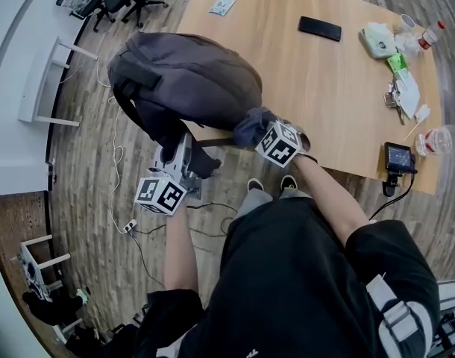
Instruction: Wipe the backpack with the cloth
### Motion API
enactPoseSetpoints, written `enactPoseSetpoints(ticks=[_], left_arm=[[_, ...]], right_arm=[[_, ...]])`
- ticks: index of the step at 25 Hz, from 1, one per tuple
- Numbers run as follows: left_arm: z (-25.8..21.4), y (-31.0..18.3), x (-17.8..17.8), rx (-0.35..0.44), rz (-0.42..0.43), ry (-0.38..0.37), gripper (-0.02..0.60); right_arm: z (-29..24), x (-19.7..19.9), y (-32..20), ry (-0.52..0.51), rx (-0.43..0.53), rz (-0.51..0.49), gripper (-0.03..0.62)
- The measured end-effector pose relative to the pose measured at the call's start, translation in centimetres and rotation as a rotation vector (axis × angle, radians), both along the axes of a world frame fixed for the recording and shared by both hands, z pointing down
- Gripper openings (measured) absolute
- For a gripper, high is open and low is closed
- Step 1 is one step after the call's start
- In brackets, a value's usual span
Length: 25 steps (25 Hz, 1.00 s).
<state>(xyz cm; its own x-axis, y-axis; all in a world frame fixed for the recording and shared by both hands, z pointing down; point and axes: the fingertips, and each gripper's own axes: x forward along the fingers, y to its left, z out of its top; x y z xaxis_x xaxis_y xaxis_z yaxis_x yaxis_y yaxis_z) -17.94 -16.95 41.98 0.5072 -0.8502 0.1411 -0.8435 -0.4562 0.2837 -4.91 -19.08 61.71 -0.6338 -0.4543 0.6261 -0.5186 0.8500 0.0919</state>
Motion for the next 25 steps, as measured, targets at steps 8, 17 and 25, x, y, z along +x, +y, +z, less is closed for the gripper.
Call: enactPoseSetpoints(ticks=[8,17,25], left_arm=[[-0.1,0.4,-0.1,-0.004,0.008,-0.033,0.081],[-0.2,0.5,1.0,0.015,0.033,-0.023,0.081],[-0.6,0.8,1.2,0.022,0.028,-0.038,0.081]], right_arm=[[-3.8,3.9,-4.3,0.024,0.117,0.085,0.043],[-23.4,2.7,-5.9,-0.071,0.496,0.118,0.043],[-35.6,-3.5,-4.1,0.059,0.928,-0.034,0.043]])
